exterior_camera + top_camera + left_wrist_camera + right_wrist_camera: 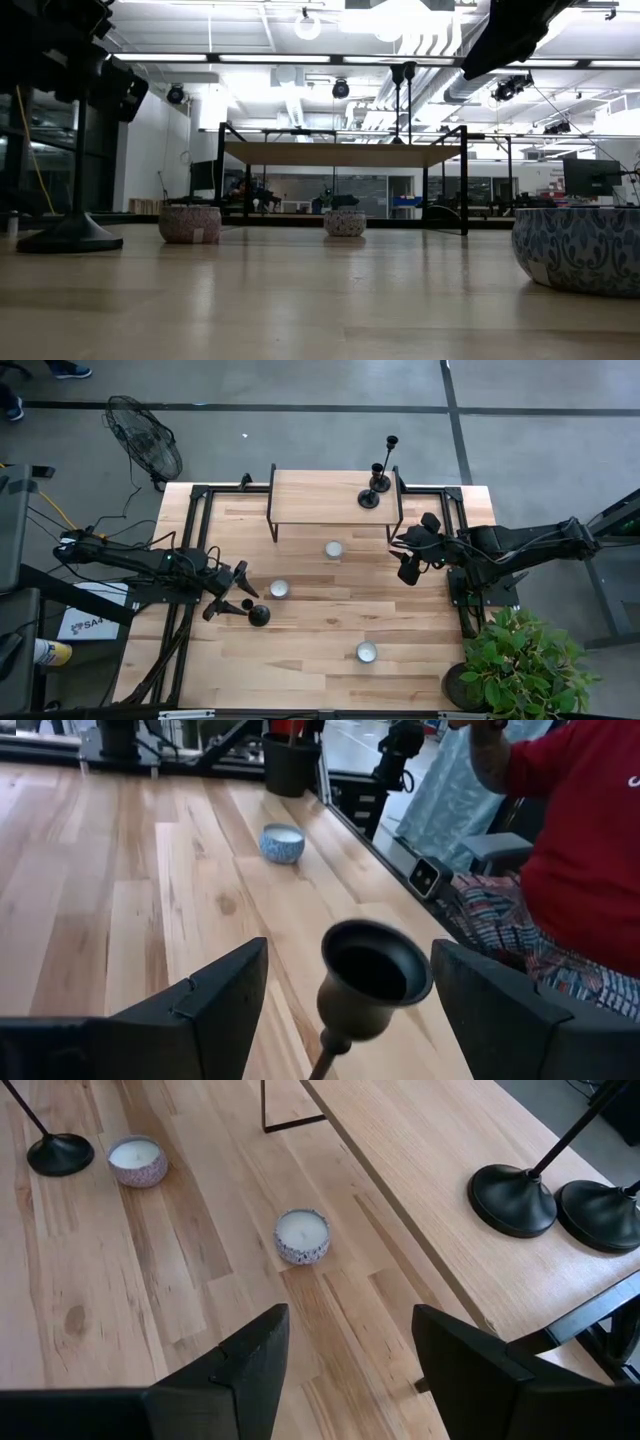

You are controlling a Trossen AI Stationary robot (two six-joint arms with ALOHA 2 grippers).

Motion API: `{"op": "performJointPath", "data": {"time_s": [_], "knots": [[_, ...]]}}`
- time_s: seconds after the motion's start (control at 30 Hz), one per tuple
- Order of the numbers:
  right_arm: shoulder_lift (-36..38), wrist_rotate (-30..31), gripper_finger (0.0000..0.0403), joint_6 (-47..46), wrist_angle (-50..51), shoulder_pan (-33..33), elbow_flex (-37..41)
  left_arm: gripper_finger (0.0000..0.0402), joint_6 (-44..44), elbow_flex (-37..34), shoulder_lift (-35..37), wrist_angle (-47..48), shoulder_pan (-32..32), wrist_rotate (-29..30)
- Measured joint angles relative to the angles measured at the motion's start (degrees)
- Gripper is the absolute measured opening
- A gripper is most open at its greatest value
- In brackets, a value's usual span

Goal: Pick & Place candle stick holders
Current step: Put the black candle holder on the shelf

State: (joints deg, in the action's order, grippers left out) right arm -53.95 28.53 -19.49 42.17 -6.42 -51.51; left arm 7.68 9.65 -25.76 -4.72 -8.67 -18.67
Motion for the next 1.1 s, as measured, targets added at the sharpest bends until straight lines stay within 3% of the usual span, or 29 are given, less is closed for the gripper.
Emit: {"op": "performJointPath", "data": {"time_s": [0.93,1.1], "knots": [[0.0,0.0,0.0208,0.0,0.0,0.0,0.0,0.0275,-1.7,0.0,0.0,1.7,0.0,1.9],[0.0,0.0,0.0208,0.0,0.0,0.0,0.0,0.0248,-1.7,0.0,0.0,1.7,0.0,1.6]]}}
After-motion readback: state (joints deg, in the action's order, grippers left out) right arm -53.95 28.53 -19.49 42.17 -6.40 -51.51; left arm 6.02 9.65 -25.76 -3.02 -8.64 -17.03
